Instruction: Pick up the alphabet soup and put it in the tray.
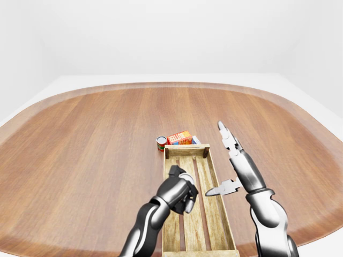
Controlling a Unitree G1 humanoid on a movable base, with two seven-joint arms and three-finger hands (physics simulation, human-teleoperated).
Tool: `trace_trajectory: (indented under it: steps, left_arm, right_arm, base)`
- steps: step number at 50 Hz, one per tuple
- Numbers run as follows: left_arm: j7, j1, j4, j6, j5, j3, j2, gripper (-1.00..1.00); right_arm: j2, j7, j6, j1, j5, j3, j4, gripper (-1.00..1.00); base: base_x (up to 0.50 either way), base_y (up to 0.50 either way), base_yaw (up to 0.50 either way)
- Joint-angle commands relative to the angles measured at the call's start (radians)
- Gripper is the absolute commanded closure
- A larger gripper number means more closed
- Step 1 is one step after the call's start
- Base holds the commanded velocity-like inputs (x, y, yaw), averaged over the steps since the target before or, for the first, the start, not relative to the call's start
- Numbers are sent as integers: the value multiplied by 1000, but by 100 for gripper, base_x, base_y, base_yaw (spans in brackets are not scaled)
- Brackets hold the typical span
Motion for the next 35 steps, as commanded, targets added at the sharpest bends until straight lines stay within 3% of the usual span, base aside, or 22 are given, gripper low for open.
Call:
trace_trajectory:
  steps: [1, 11, 35]
  left_arm:
    - [13, -9, 4, 0, 1, -22, -14, 99]
    - [41, -4, 40, 0, 9, -45, -18, 98]
    - [60, -9, 88, 0, 23, -36, -15, 99]
  right_arm:
    - [1, 2, 0, 2, -2, 1, -3, -98]
    - [0, 3, 0, 4, -1, -1, -6, -99]
    - [1, 2, 0, 3, 0, -3, -4, -98]
  base:
    - [0, 0, 0]
    - [0, 0, 0]
    - [0, 0, 0]
